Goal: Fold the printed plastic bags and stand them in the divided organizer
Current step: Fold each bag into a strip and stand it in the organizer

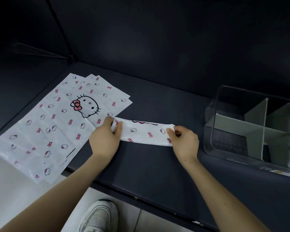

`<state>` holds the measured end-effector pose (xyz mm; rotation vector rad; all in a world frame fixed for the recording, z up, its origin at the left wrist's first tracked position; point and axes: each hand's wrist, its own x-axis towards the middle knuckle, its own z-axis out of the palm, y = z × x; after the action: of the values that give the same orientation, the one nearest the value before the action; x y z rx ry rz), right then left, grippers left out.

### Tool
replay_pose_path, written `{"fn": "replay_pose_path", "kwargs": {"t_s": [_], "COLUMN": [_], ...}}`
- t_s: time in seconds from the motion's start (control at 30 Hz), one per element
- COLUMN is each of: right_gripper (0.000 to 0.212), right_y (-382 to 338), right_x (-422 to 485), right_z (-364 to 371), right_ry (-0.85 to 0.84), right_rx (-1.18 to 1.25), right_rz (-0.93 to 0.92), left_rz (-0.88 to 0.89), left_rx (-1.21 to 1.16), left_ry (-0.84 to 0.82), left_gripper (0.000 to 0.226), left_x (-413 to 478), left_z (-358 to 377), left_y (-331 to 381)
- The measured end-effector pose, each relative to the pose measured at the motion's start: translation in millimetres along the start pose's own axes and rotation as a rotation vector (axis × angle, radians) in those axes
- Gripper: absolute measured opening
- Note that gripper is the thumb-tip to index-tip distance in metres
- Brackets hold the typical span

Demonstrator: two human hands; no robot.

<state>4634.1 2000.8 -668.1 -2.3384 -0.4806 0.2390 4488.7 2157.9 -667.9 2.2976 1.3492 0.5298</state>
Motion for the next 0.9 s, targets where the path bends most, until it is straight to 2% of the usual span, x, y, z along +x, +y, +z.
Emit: {"fn": "replay_pose_path", "kwargs": {"t_s": [0.1, 0.23, 0.3, 0.37, 0.43, 0.47, 0.57, 0.73, 0.8, 0.83, 0.9], "right_gripper": [0.028, 0.031, 0.032, 0.032, 0.038, 0.042, 0.037, 0.032, 0.024, 0.016, 0.034], "right_y": [-0.6, -3.8, -4.8, -5.3, -5.6, -5.7, -5.3, -5.7, -10.8, -13.2, -13.8], "right_x": [2.3, 2.7, 3.3, 3.8, 3.9, 4.1, 4.3, 5.7, 3.7, 1.2, -7.9], "right_z": [2.0, 2.0, 2.2, 2.4, 1.8, 1.3, 0.8, -0.9, -1.1, -0.8, 5.6], "right_ry": [0.008, 0.012, 0.01, -0.001, 0.0, 0.004, 0.001, -0.009, -0.01, 0.036, 0.188], "right_rx": [-0.017, -0.039, -0.046, -0.044, -0.047, -0.054, -0.047, -0.056, -0.09, -0.151, -0.39], "right_rz": [0.001, 0.026, 0.045, 0.05, 0.06, 0.064, 0.066, 0.069, 0.055, 0.018, -0.206], "left_rz": [0.024, 0.11, 0.218, 0.425, 0.638, 0.669, 0.51, 0.477, 0.46, 0.45, 0.434], "left_rx": [0.095, 0.188, 0.338, 0.398, 0.31, 0.243, 0.128, 0.26, 0.306, 0.324, 0.336], "left_ry": [0.015, 0.075, 0.156, 0.206, 0.112, 0.031, -0.201, -0.232, -0.27, -0.287, -0.297], "left_gripper": [0.03, 0.034, 0.034, 0.033, 0.042, 0.044, 0.052, 0.069, 0.078, 0.082, 0.086], "left_x": [1.1, 3.3, 2.7, 0.7, -3.5, -6.4, -14.3, -19.7, -20.5, -20.6, -20.3], "left_z": [2.5, 9.0, 11.6, 17.0, 23.3, 25.8, 27.6, 29.7, 28.2, 28.2, 27.8], "left_y": [1.0, 0.3, -3.2, -8.2, -9.4, -7.8, -0.6, 2.6, 4.3, 4.6, 5.2]}}
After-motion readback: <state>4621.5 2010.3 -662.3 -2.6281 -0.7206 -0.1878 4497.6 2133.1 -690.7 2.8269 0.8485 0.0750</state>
